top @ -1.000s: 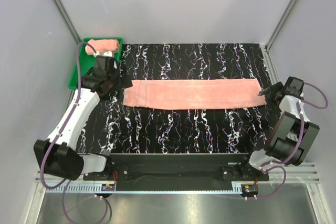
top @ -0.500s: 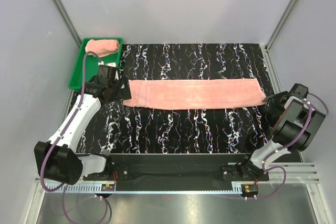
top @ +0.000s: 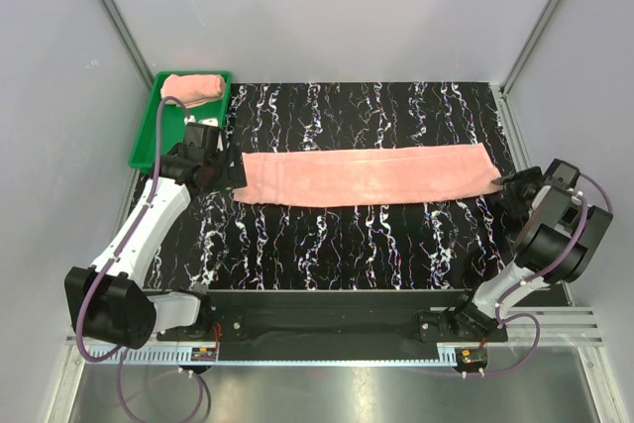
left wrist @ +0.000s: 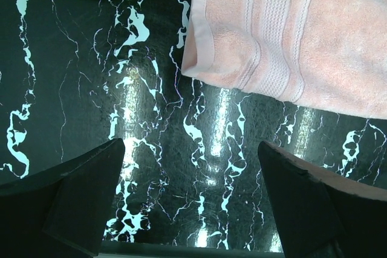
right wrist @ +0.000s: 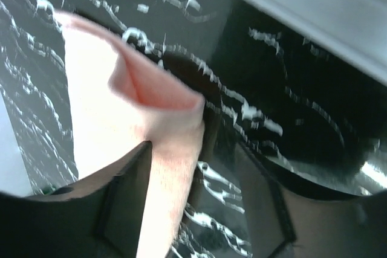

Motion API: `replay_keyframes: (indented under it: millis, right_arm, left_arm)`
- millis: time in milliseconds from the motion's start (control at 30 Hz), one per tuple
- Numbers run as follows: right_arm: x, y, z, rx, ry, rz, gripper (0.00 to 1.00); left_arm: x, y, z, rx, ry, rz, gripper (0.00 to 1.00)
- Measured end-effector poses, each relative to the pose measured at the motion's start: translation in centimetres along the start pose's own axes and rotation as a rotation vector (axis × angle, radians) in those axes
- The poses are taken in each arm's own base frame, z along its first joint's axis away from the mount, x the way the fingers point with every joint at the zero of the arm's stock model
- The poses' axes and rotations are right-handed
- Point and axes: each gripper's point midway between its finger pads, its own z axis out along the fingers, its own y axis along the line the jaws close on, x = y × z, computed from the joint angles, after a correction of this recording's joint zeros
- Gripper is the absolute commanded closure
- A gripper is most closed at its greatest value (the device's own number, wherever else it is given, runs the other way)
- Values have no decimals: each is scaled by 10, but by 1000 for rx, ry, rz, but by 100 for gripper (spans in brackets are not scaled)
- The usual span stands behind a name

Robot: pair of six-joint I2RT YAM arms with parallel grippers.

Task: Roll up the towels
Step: Fold the towel

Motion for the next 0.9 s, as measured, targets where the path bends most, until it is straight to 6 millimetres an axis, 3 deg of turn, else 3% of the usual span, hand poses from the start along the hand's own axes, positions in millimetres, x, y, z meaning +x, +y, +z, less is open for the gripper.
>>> replay_keyframes:
  millis: [100, 233, 567, 667, 800, 900]
  right_arm:
    - [9, 2, -9, -12, 12, -8, 24]
    - [13, 8, -13, -32, 18, -21, 22]
    - [15, 8, -5, -34, 24, -27, 29]
    - [10, 11, 1, -33, 19, -29, 37]
    - [4, 12, 13, -36, 13, -20, 65]
    - [3, 11, 20, -34, 16, -11, 77]
  left_arm:
    - [0, 1, 0, -5, -1, 0, 1]
    - [0, 1, 0, -6, -2, 0, 1]
    - [0, 1, 2, -10, 4, 2, 1]
    - [2, 2, 3, -13, 10, 3, 1]
    - [3, 2, 5, -14, 15, 4, 1]
    - [3, 2, 5, -14, 15, 4, 1]
